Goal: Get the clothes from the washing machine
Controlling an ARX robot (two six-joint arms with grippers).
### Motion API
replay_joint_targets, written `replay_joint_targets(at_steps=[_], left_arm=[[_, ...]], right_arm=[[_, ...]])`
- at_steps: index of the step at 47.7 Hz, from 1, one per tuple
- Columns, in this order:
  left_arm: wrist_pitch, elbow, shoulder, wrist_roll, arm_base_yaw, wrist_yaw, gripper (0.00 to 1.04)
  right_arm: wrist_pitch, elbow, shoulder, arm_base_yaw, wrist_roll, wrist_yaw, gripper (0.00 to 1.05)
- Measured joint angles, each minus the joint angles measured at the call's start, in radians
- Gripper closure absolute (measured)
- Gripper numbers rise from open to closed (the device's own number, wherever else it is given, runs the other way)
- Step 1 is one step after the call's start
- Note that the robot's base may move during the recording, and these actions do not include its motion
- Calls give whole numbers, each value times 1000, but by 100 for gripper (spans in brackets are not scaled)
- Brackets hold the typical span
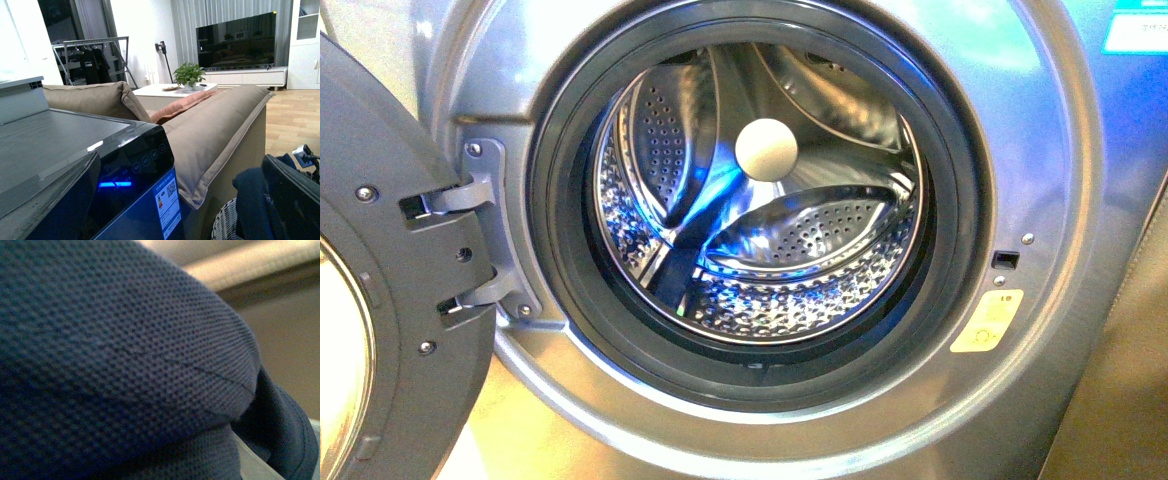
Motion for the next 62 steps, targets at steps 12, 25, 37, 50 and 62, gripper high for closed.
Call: replay_joint_targets(at_steps=[12,25,37,50,62], left_arm=[[0,0,0,0,0,0,6],[0,0,-1,0,0,0,6],[0,2,-2,0,0,0,6],[0,3,-2,0,0,0,6],[-6,7,0,-2,-3,-25,7]], right_arm=[[-439,-54,226,-72,-455,97,87],[-578,-66,261,-74,-727,73,29],[-420,-19,32,45,-479,-26,7],[189,-179,-372,427,11,206,7],[-105,-246,-573,673,-51,604,26]])
